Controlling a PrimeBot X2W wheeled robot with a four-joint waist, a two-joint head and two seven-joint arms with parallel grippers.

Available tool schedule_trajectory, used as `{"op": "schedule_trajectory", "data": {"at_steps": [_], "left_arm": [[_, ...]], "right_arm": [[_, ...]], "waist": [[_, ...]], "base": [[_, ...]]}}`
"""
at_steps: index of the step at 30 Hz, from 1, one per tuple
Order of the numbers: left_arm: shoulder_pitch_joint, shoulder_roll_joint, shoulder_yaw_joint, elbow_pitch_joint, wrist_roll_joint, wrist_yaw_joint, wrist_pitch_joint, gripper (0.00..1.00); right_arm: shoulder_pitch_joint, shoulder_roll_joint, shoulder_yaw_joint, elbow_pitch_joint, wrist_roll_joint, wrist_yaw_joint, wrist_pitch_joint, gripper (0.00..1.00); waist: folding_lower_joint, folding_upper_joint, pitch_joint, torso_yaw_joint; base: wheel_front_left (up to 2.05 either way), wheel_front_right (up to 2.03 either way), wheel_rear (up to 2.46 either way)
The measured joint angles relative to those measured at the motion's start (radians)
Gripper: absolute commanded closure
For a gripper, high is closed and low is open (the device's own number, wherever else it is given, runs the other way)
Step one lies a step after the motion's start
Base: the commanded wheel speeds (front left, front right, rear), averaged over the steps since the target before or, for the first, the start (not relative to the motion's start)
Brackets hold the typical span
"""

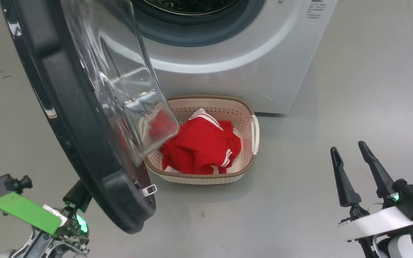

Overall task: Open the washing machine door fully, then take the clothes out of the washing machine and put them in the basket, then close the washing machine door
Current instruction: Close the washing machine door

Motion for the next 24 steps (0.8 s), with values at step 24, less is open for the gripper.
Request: {"op": "schedule_trajectory", "data": {"at_steps": [24], "left_arm": [[-0.106, -0.034, -0.030, 0.118, 0.100, 0.000, -0.090, 1.00]], "right_arm": [[-0.062, 0.044, 0.046, 0.076, 0.009, 0.017, -0.016, 0.00]], "waist": [[0.0000, 0.0000, 0.021, -0.243]], "base": [[0.00, 0.00, 0.00]]}}
